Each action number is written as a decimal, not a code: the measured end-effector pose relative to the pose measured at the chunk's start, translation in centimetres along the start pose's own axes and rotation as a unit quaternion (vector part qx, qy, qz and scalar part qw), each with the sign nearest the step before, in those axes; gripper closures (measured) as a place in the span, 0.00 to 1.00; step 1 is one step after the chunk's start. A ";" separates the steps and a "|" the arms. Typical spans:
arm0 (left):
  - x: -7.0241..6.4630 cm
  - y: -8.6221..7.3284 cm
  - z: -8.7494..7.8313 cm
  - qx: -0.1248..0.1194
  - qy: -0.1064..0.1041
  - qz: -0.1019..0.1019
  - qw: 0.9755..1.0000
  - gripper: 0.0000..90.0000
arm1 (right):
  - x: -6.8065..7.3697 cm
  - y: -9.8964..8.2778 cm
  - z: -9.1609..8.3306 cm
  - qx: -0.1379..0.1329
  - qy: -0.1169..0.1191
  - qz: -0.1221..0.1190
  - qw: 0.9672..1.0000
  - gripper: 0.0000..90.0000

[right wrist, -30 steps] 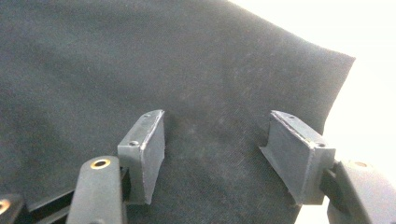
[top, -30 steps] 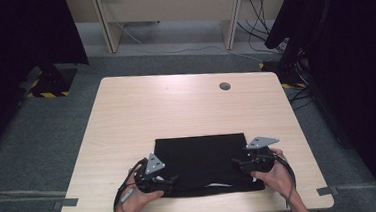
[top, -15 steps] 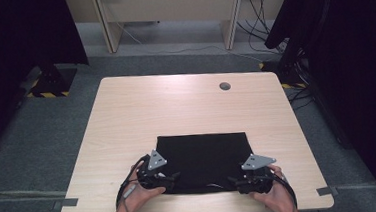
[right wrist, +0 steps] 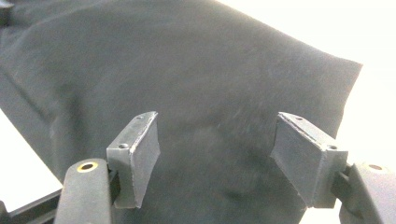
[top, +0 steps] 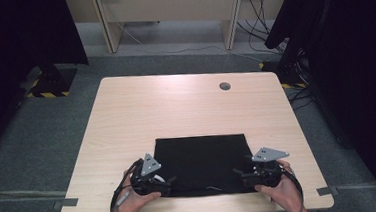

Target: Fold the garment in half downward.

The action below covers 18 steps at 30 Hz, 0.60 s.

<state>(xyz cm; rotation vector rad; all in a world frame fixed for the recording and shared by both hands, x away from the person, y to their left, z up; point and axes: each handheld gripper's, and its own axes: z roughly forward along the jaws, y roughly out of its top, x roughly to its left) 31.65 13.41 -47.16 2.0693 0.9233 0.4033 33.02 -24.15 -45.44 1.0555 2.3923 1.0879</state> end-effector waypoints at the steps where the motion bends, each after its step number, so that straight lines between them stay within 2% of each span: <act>1: -0.1 0.0 -0.1 0.001 -0.004 -0.001 1.000 0.13 | -0.2 0.1 0.3 0.000 0.003 0.001 1.000 0.35; 6: -0.3 -0.6 -0.3 0.005 -0.003 -0.003 1.000 0.12 | -0.5 0.5 1.5 0.006 0.006 0.006 1.000 0.35; 10: -0.2 -0.9 -0.3 0.014 -0.002 -0.006 1.000 0.12 | -0.7 0.1 2.4 0.025 0.000 0.009 1.000 0.35; 15: -0.2 -1.2 0.1 0.021 -0.006 -0.017 1.000 0.12 | -0.6 -0.3 2.6 0.025 -0.014 -0.009 1.000 0.35; 18: -0.4 -1.1 0.3 0.023 -0.008 -0.018 1.000 0.12 | -1.0 -0.5 2.6 0.017 -0.011 -0.007 1.000 0.35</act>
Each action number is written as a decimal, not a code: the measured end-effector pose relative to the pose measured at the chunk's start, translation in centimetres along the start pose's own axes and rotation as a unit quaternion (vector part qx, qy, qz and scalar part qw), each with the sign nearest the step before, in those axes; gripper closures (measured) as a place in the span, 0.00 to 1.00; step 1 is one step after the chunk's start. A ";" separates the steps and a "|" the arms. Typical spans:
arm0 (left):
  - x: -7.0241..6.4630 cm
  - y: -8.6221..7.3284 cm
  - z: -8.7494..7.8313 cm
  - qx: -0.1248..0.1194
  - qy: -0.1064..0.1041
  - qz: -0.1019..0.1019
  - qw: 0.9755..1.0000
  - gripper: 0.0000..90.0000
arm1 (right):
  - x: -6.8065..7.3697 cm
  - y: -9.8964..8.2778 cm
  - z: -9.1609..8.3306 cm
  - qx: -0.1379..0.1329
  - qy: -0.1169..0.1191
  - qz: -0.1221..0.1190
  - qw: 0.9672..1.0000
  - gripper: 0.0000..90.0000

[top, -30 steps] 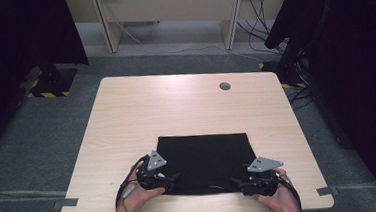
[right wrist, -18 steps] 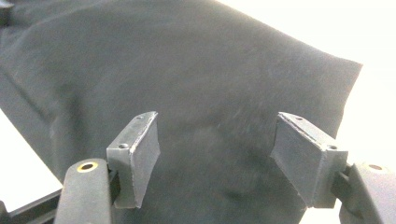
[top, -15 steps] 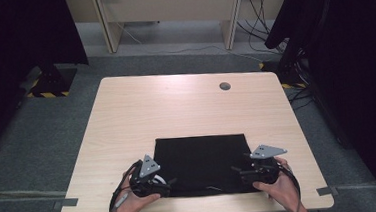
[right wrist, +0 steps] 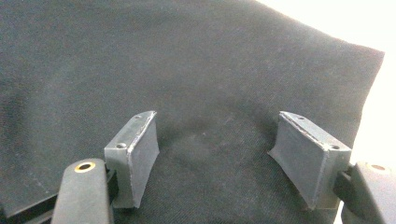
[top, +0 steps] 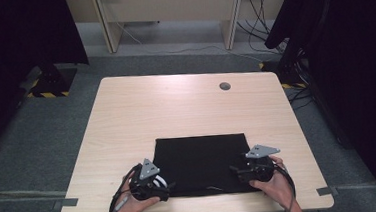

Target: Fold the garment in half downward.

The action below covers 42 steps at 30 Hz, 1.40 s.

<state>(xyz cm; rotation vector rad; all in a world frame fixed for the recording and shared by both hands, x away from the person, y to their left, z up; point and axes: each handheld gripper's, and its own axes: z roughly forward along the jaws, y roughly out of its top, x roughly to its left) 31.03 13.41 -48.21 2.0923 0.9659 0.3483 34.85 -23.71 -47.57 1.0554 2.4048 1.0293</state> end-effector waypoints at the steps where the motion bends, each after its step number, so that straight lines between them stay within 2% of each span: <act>1: -0.1 0.0 0.1 0.001 0.000 0.001 1.000 0.11 | -0.1 -0.1 -0.1 0.001 0.000 0.000 1.000 0.35; 15: -2.1 1.4 2.0 0.005 -0.012 0.019 1.000 0.11 | -2.3 -1.7 -1.9 -0.001 0.001 0.001 1.000 0.35; 20: -2.7 2.0 2.8 0.008 -0.007 0.031 0.999 0.09 | -2.9 -1.9 -2.2 0.002 -0.003 0.005 1.000 0.35; 30: -3.4 2.9 4.0 0.011 -0.008 0.042 0.999 0.07 | -4.2 -2.5 -2.7 -0.003 -0.010 0.014 1.000 0.35; 42: -4.4 3.7 5.0 0.013 -0.012 0.047 0.999 0.06 | -5.2 -3.0 -3.4 0.003 -0.018 0.016 1.000 0.35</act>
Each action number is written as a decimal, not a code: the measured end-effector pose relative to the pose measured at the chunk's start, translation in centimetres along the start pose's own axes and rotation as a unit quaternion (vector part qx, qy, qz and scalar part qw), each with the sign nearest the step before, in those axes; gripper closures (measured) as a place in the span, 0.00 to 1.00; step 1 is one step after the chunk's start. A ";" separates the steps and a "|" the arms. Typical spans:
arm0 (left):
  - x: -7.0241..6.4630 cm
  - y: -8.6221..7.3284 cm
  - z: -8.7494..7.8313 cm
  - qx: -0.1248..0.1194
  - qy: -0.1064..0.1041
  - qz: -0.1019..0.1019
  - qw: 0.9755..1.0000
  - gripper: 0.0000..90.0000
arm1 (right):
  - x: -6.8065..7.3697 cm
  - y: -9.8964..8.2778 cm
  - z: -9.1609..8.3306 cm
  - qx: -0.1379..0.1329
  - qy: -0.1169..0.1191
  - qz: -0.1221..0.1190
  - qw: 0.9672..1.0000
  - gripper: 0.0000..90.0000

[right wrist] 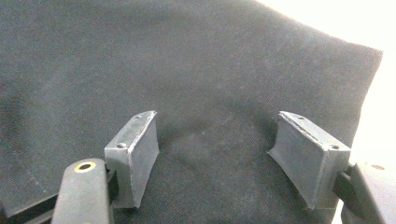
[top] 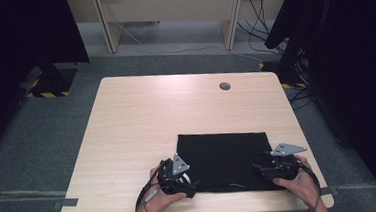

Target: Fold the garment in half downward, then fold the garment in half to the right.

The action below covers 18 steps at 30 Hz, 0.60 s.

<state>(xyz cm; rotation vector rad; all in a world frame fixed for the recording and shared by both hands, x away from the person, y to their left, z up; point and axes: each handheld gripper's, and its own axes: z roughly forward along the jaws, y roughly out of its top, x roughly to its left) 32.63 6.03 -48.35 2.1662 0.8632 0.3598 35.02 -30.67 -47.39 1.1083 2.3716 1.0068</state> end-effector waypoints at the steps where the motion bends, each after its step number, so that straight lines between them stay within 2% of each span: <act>1: -0.1 0.0 0.0 0.000 0.000 0.000 1.000 0.06 | -0.1 0.0 0.0 0.001 0.000 0.002 1.000 0.35; 7: -0.1 -0.1 -0.1 -0.007 -0.010 -0.005 1.000 0.06 | -0.4 -0.2 -0.1 -0.004 0.001 0.002 1.000 0.35; 11: 0.3 -0.4 -1.1 -0.030 -0.027 -0.018 0.999 0.07 | -0.4 -0.3 -0.1 -0.004 0.001 0.000 1.000 0.35; 15: 0.9 -0.9 -2.6 -0.046 -0.016 -0.032 0.998 0.07 | -0.4 -0.3 -0.1 -0.004 -0.001 0.001 1.000 0.35; 18: 1.3 -1.6 -3.3 -0.049 -0.014 -0.045 0.998 0.06 | -0.3 -0.3 -0.1 -0.005 -0.002 0.001 1.000 0.34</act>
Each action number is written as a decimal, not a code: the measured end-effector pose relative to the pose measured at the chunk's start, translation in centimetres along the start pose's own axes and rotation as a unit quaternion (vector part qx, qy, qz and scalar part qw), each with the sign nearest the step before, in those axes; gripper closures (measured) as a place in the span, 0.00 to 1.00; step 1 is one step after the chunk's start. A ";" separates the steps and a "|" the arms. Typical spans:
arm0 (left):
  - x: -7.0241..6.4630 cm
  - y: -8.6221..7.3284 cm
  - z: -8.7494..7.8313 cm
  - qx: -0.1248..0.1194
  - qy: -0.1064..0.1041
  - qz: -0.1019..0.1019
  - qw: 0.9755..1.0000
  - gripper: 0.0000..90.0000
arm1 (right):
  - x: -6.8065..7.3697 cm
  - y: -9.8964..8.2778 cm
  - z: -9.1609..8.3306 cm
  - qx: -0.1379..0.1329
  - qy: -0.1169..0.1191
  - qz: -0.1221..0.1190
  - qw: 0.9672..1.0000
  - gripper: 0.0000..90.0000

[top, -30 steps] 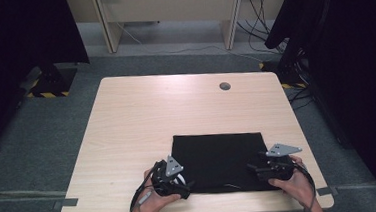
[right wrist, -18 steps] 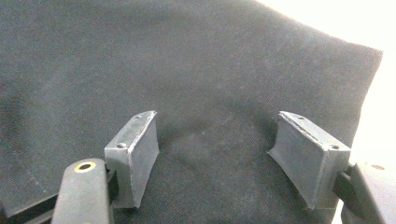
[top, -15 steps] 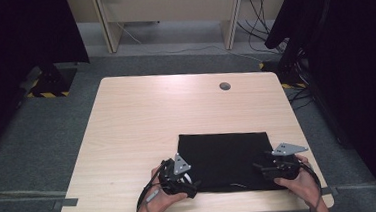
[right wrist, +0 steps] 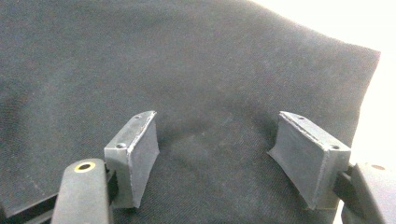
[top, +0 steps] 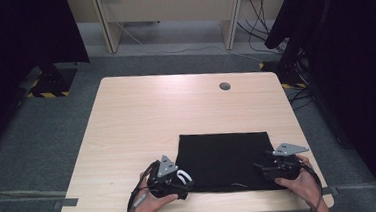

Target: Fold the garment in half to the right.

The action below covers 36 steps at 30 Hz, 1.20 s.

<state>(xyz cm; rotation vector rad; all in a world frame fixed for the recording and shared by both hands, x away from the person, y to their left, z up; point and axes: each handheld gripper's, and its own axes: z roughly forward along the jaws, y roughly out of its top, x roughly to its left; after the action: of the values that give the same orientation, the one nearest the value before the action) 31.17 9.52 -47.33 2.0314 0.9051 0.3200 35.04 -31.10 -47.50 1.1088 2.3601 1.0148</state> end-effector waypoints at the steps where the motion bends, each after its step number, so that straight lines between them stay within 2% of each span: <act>1: 0.1 -0.3 -0.2 0.001 -0.001 -0.003 1.000 0.06 | 0.0 0.0 0.0 0.000 0.000 0.000 1.000 0.34; 5: 0.0 -1.1 -0.6 0.008 -0.002 -0.006 1.000 0.04 | 0.0 0.1 0.0 0.001 -0.001 -0.002 1.000 0.34; 9: -0.4 -1.2 -0.9 0.008 -0.001 -0.007 1.000 0.01 | 0.1 0.1 0.1 0.001 -0.002 -0.002 1.000 0.34; 11: -0.5 -1.1 -0.6 0.017 -0.002 -0.001 1.000 0.01 | 0.1 0.0 0.0 0.000 -0.003 -0.001 1.000 0.34; 16: -0.8 -0.9 0.7 0.048 0.012 0.013 0.999 0.02 | 0.1 0.0 0.0 0.000 -0.003 0.000 1.000 0.34; 18: -0.9 -0.6 1.2 0.053 0.019 0.024 0.998 0.03 | 0.1 0.0 0.0 -0.001 -0.003 0.000 1.000 0.34; 20: -1.1 -0.3 1.5 0.052 0.017 0.031 0.998 0.05 | 0.1 0.0 0.1 -0.002 -0.003 0.001 1.000 0.34; 24: -1.6 0.0 1.6 0.041 -0.002 0.051 0.998 0.24 | 0.1 0.0 0.1 -0.001 -0.004 0.000 1.000 0.34; 29: -1.5 -0.1 1.6 0.025 -0.026 0.066 0.997 0.62 | 0.1 -0.1 0.0 -0.003 -0.003 0.001 1.000 0.34; 33: -2.0 -0.1 1.6 0.022 -0.031 0.073 0.997 0.77 | 0.1 0.0 0.0 -0.002 -0.002 0.000 1.000 0.34; 36: -2.2 0.0 1.7 0.024 -0.030 0.072 0.997 0.81 | -0.1 -0.1 0.0 -0.002 -0.001 -0.001 1.000 0.34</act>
<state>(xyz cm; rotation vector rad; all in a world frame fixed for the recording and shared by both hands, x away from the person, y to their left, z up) 30.56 6.96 -48.09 2.1437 0.7367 0.3165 35.04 -31.17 -47.54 1.1046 2.3567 1.0159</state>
